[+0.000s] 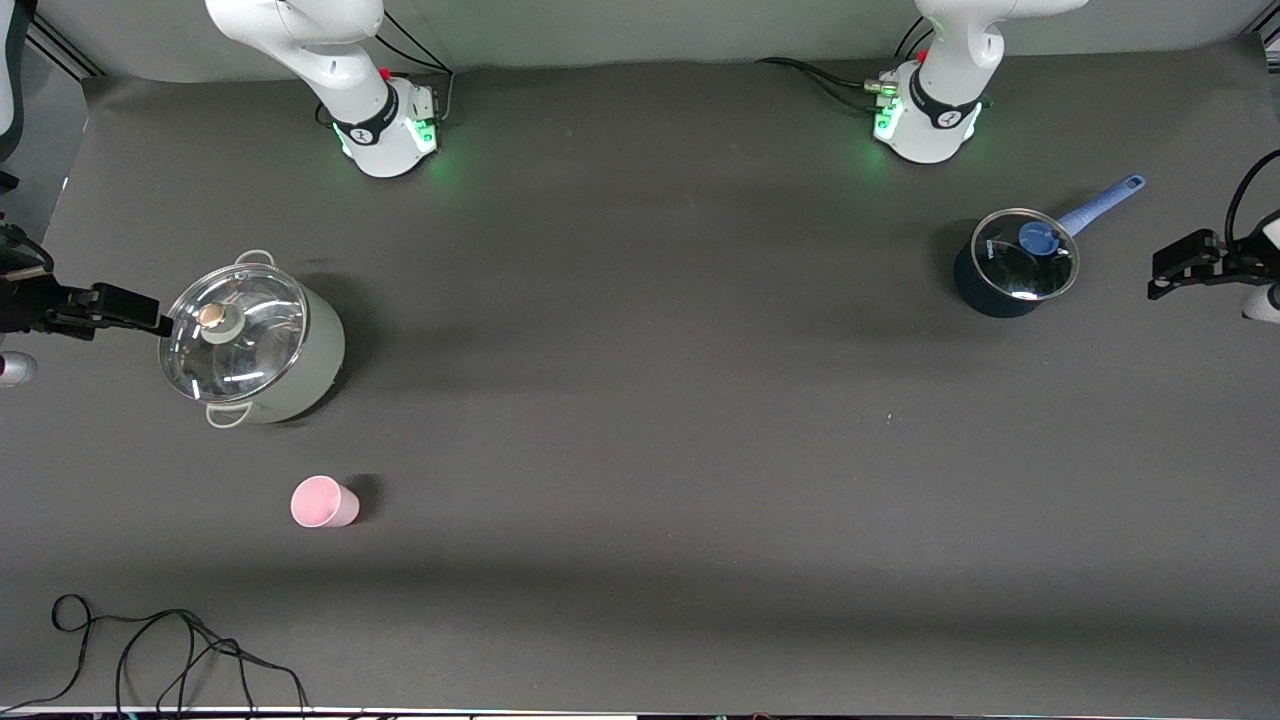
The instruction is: Transfer pink cup from left to right arm
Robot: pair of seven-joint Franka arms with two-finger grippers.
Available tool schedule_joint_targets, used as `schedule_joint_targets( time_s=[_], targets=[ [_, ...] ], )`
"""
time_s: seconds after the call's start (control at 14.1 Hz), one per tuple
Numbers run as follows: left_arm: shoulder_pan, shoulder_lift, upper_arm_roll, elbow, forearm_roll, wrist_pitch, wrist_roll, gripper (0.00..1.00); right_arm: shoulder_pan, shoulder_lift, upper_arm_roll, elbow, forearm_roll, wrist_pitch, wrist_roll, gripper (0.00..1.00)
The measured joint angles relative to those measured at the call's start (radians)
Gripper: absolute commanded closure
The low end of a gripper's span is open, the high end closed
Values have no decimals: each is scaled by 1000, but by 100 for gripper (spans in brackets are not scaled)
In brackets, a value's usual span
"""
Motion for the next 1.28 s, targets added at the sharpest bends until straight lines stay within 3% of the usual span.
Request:
schedule_joint_targets(
  time_s=[0.35,0.64,0.78,0.99,1.28],
  targets=[
    [-39,78,-4,184,-2,-123,-24,0,75,-18,-14,-30,-44,87,68,0],
    [-59,82,-102,225,0,-189,-136,0,59,-36,-103,-78,-44,161,-35,0],
    [-63,82,-130,226,2,-207,-189,0,32,-44,-86,-78,-44,161,-38,0],
    [-61,86,-126,223,2,-206,-195,0,-29,-51,-8,-77,-44,161,-38,0],
    [-61,86,-123,218,2,-205,-196,0,-27,-51,4,-69,-44,169,-38,0]
  ],
)
